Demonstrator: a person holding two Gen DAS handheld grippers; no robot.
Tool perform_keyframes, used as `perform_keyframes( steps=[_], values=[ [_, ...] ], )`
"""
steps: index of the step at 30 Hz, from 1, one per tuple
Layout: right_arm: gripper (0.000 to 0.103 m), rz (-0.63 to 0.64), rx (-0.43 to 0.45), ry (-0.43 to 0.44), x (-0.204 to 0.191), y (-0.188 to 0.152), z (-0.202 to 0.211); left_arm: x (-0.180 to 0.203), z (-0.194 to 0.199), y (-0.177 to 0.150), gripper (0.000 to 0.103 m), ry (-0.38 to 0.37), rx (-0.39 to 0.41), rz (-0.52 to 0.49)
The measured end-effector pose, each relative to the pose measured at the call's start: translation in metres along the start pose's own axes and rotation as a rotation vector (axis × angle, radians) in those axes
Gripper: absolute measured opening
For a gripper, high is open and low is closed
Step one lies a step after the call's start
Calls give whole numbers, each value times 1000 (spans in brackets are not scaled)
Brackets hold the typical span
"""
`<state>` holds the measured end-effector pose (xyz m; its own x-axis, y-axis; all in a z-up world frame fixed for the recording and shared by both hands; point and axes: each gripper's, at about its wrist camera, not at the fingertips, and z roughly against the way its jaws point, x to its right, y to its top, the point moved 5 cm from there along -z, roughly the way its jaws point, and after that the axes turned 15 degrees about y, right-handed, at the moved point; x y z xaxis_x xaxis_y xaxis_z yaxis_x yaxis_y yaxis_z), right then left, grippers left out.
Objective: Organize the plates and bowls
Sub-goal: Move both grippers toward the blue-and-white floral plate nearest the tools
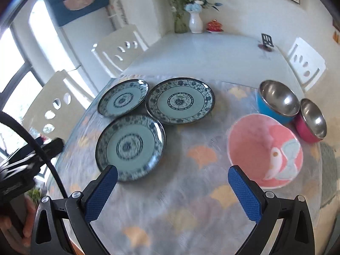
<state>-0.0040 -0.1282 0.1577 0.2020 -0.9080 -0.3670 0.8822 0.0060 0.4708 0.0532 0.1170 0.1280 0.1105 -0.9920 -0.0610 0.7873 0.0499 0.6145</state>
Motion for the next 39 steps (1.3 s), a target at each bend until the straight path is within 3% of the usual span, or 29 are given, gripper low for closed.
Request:
perform_keyframes(
  steps=[5,13,18,23,39],
  values=[
    [103,-115,-14,13,4,-9,-27,-20,-18,-1,102,-40,11,-16],
    [100,-119,2,-39,-15,-13,-43,-27,-62,-19,101,-105,-64,-58],
    [100,-140,-24,-119,-14,-6,-55,-26,-82,-11,101,-165,-86,-64],
    [100,-152,-45,-136,-8,-3,-66,-19,-94,-11,101,-221,-115,-75],
    [100,-116,1,-198,-15,14,-59,-13,-90,9,99,-207,-89,-85]
  ],
)
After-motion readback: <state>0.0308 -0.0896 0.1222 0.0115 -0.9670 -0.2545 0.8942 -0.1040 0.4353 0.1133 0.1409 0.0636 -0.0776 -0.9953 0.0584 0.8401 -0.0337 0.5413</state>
